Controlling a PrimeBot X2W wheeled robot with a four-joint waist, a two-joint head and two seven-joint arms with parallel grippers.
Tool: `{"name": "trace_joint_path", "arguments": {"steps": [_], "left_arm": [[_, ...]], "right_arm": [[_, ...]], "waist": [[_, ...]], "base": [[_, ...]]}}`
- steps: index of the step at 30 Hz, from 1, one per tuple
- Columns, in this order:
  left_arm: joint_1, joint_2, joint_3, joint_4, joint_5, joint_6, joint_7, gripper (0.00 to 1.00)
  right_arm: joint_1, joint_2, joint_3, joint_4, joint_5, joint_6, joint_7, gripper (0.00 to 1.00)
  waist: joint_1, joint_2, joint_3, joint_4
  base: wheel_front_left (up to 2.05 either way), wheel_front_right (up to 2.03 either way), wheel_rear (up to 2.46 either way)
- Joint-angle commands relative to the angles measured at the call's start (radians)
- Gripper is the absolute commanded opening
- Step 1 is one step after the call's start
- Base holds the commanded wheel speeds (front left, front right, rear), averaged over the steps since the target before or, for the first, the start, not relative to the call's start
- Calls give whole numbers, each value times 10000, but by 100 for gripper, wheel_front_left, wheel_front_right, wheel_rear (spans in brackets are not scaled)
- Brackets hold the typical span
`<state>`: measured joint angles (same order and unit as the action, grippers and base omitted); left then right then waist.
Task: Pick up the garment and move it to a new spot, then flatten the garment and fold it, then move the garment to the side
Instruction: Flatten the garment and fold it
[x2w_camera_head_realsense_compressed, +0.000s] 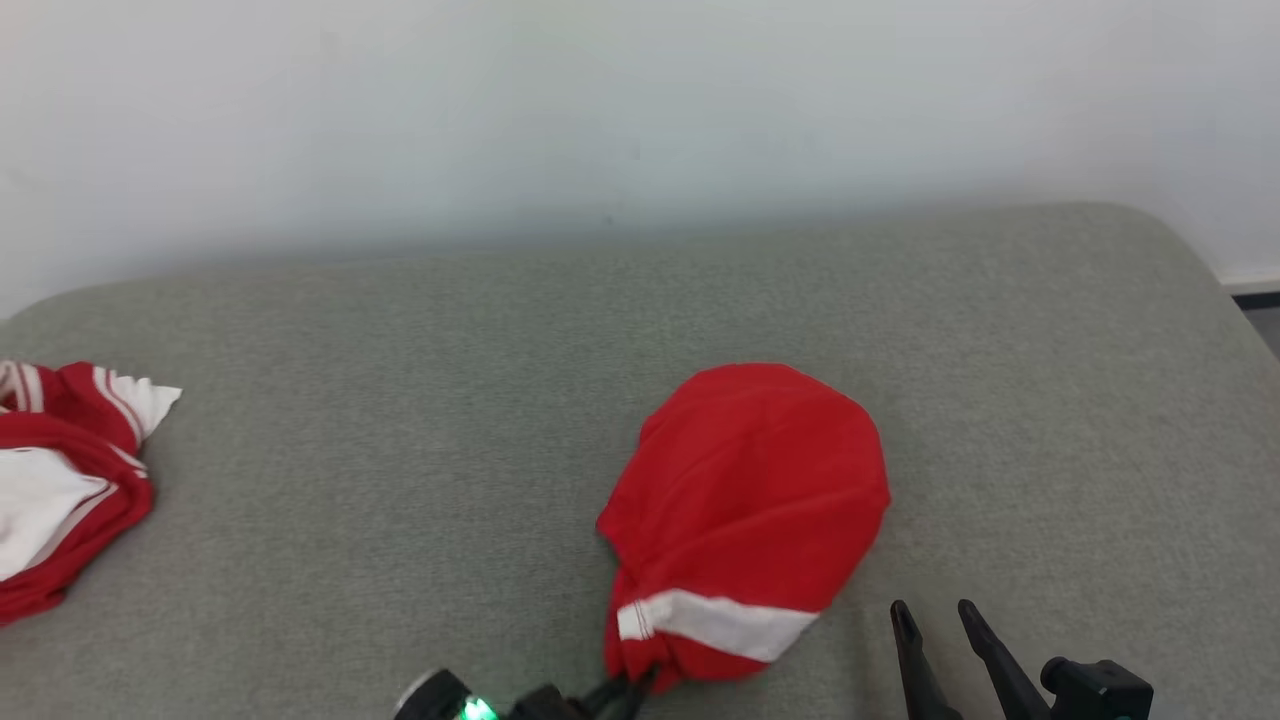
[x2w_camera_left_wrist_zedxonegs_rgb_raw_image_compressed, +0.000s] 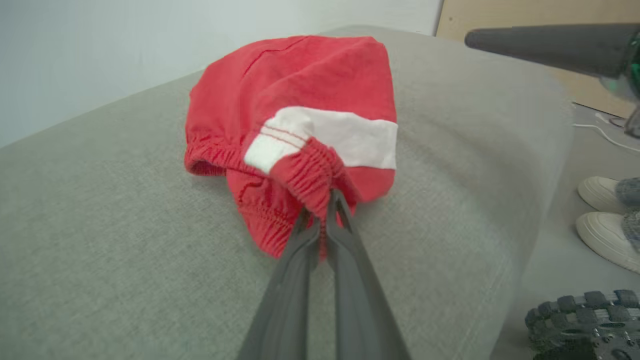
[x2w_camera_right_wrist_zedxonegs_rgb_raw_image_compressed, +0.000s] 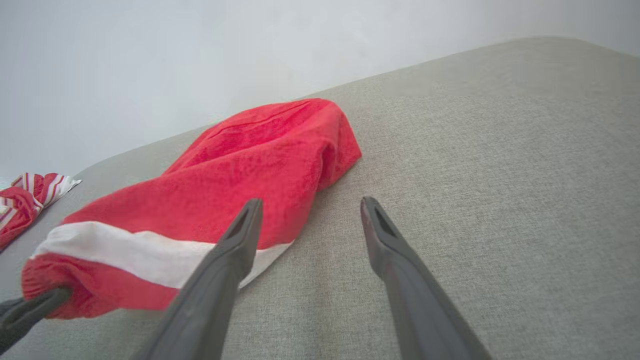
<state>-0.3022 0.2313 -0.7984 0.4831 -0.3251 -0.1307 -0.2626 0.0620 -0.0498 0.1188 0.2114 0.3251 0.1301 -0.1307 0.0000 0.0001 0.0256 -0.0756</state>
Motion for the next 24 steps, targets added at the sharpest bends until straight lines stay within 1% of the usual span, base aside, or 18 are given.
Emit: {"name": "trace_joint_path", "arguments": {"steps": [1, 5, 7, 10, 11, 12, 14, 15, 18, 21, 24], "left_arm": [[140, 87, -219, -15, -171, 20, -33, 0], [390, 238, -1020, 60, -312, 16, -33, 0], [421, 215, -1384, 114, -424, 15, -33, 0], [531, 134, -1678, 474, -849, 14, -33, 0], [530, 77, -1700, 561, -973, 14, -33, 63], [533, 2, -1614, 622, -1160, 14, -33, 100], [633, -71, -1515, 775, -1577, 14, -33, 100], [633, -71, -1515, 775, -1577, 14, -33, 100], [720, -77, -1180, 729, -2268, 13, -33, 100], [710, 104, -1008, 383, -2957, 13, -13, 100], [552, 383, -833, -11, -3520, 13, 296, 100]], "right_arm": [[80, -9, 6, -43, -2, 14, 40, 100], [179, -9, 12, -136, -26, 14, 122, 100], [214, -11, 9, -173, -46, 14, 146, 100], [224, -9, -25, -237, -69, 14, 221, 100], [230, -11, -40, -253, -77, 14, 215, 100], [245, -9, -54, -278, -79, 14, 213, 100], [273, -9, -101, -302, -85, 14, 224, 100], [273, -9, -101, -302, -85, 14, 224, 100], [313, -8, -173, -329, -91, 14, 224, 100], [387, -9, -245, -370, -77, 14, 230, 100], [421, -8, -298, -371, -60, 14, 218, 100]], "waist": [[0, -1, -236, 356], [0, -1, -332, 451], [0, -1, -367, 457], [0, -1, -408, 414], [0, -1, -418, 387], [0, -1, -423, 363], [0, -1, -436, 315], [0, -1, -436, 315], [0, -1, -457, 259], [0, -1, -484, 244], [0, -1, -512, 268]], "base": [[0, 0, 0], [0, 0, 0], [0, 0, 0], [0, 0, 0], [0, 0, 0], [0, 0, 0], [0, 0, 0], [0, 0, 0], [0, 0, 0], [0, 0, 0], [0, 0, 0]]}}
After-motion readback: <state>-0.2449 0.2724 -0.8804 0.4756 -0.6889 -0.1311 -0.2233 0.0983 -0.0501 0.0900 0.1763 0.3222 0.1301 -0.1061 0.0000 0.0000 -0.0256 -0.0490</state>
